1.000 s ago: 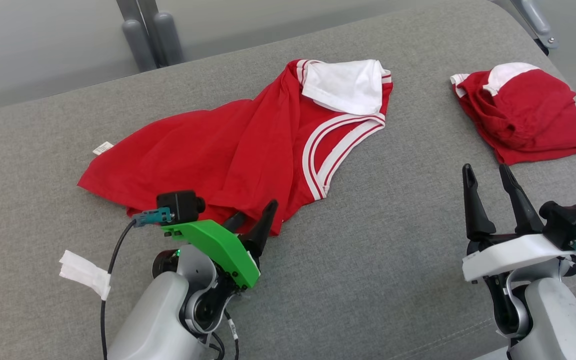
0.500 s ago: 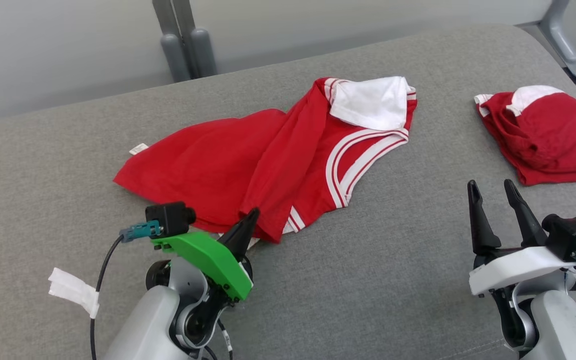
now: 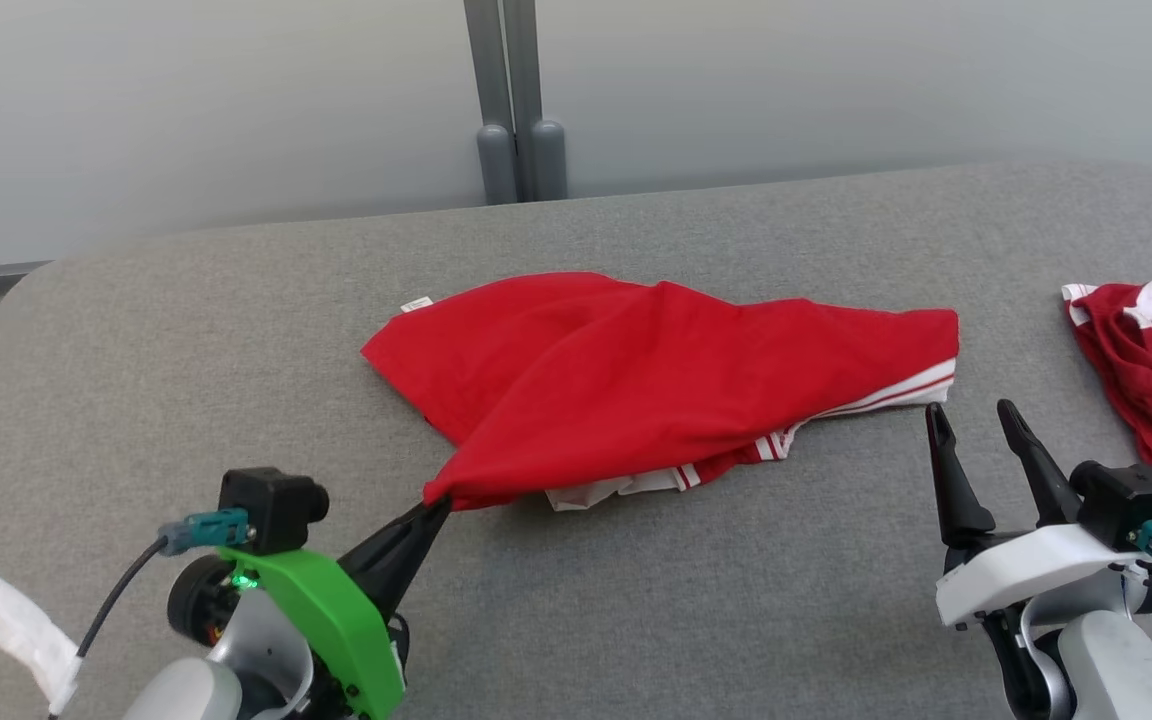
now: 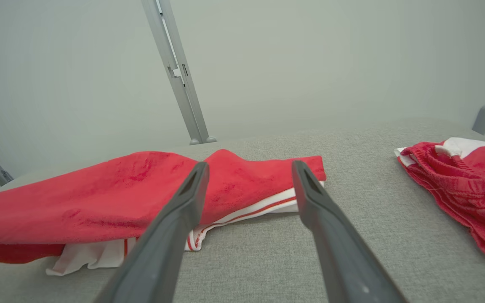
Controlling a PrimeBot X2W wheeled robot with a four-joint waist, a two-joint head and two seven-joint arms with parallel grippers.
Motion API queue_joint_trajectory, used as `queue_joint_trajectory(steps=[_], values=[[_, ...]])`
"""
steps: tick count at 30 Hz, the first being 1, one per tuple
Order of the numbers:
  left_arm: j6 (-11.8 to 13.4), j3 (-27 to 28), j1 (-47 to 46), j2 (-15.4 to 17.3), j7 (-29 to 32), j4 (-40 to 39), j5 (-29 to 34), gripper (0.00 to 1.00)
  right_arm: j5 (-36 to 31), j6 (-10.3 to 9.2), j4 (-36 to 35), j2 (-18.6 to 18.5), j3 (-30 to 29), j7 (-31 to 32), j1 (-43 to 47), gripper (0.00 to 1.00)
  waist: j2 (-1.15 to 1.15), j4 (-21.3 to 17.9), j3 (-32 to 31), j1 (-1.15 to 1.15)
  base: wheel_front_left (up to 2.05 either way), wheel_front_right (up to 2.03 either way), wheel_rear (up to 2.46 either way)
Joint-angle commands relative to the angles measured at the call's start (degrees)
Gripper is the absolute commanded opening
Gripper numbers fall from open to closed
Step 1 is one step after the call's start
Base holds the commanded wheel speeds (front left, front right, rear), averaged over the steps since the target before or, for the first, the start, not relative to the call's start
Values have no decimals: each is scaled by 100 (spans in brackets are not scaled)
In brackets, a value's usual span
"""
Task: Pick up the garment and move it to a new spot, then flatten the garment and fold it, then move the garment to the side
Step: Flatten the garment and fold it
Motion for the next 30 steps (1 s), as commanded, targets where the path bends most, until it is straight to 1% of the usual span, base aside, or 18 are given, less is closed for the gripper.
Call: queue_joint_trajectory(steps=[1,3,6,8,10,14,15,16,17,18,21,23,26,28,30], values=[[89,45,170,107,-3,-77,22,0,19,1,22,-39,0,-15,101,100,0,137,-114,0,0,0,0],[178,61,373,316,-16,-167,165,0,22,1,31,-48,14,-16,94,100,0,140,-103,0,0,0,0],[348,10,631,622,-131,-103,567,0,38,1,53,-70,37,-16,84,100,0,111,-79,0,0,0,0],[449,-46,753,744,-288,-12,864,0,46,1,65,-96,33,-16,79,100,0,80,-60,0,0,0,0],[521,-74,860,715,-508,73,1037,0,58,1,69,-101,13,-15,65,100,0,46,-33,0,0,0,0],[572,-123,1025,525,-911,305,1098,0,89,1,111,-109,7,-15,74,100,0,-11,-22,0,0,0,0],[593,-126,1056,457,-1010,386,1102,5,93,1,129,-107,11,-16,84,100,0,-26,-39,0,0,0,0],[589,-144,1096,402,-1061,458,1082,33,97,1,141,-109,15,-15,96,100,0,-35,-52,0,0,0,0],[590,-154,1135,350,-1107,524,1040,52,107,1,155,-112,18,-15,109,100,0,-43,-68,0,0,0,0],[593,-157,1169,299,-1145,594,989,100,117,1,169,-117,20,-15,128,100,0,-49,-92,0,0,0,0],[576,-145,1227,244,-1195,741,903,100,138,1,190,-139,10,-15,158,100,0,-44,-138,0,0,0,0],[603,-120,1272,270,-1199,793,889,100,135,1,208,-149,-2,-16,177,100,0,-28,-166,0,0,0,0],[727,21,1338,384,-1235,799,854,100,120,1,213,-154,-9,-16,185,100,0,5,-206,0,0,0,0],[820,123,1344,457,-1358,739,922,100,118,1,216,-160,-22,-16,196,100,0,37,-225,0,0,0,0],[949,261,1325,442,-1587,609,978,100,121,1,211,-163,-37,-16,216,100,0,68,-241,0,0,0,0]])
